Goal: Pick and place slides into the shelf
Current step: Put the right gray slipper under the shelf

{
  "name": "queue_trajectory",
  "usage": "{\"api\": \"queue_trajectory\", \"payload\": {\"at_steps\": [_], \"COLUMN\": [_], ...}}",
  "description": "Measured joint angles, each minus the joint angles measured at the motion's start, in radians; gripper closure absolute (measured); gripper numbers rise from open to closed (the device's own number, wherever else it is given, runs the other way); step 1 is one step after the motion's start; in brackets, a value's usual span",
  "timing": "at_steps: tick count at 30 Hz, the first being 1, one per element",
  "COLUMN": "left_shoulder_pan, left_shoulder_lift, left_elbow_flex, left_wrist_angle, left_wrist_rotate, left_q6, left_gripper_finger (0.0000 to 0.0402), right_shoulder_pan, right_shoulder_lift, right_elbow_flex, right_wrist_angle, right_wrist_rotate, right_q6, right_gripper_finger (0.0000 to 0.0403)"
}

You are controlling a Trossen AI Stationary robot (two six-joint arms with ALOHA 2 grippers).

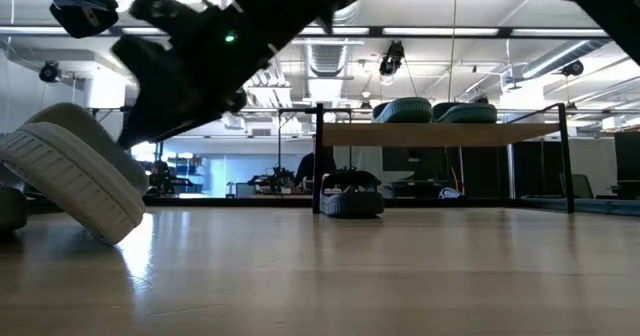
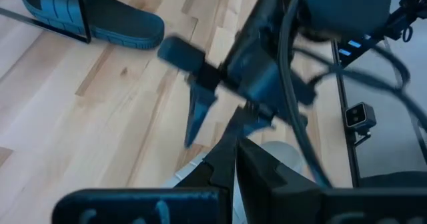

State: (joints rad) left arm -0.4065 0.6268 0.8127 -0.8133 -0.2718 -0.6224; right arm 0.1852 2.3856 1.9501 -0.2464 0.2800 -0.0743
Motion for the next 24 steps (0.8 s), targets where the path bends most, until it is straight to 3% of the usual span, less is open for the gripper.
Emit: {"api": "queue_trajectory", "payload": {"at_steps": [8,14,24], "left_shoulder_pan": [0.0,0.0,0.0], "left_shoulder_lift": [0.001,0.001,0.008], "left_elbow_flex": [-0.002,-0.006,-0.023], "left_wrist_angle": [-0.009,-0.021,-0.02], "left_wrist_rotate": [-0.002,-0.003,-0.003], "left_q6": [0.0,0.001,0.008], "left_gripper_finger": [0.0402,0.0402,0.0402], "right_shoulder_pan": [0.004,0.006,0.016], "right_shoulder_lift": [0.118,0.108,0.117], "right_elbow_flex": [0.241,0.285,0.292], "right_wrist_angle": [-0.17,-0.296,-0.286], "right_wrist_rotate": [-0.004,0.009,-0.051], "right_q6": [-0.02,-0.028,-0.015], "right_gripper_finger": [0.0223,0.0223,0.0223]}}
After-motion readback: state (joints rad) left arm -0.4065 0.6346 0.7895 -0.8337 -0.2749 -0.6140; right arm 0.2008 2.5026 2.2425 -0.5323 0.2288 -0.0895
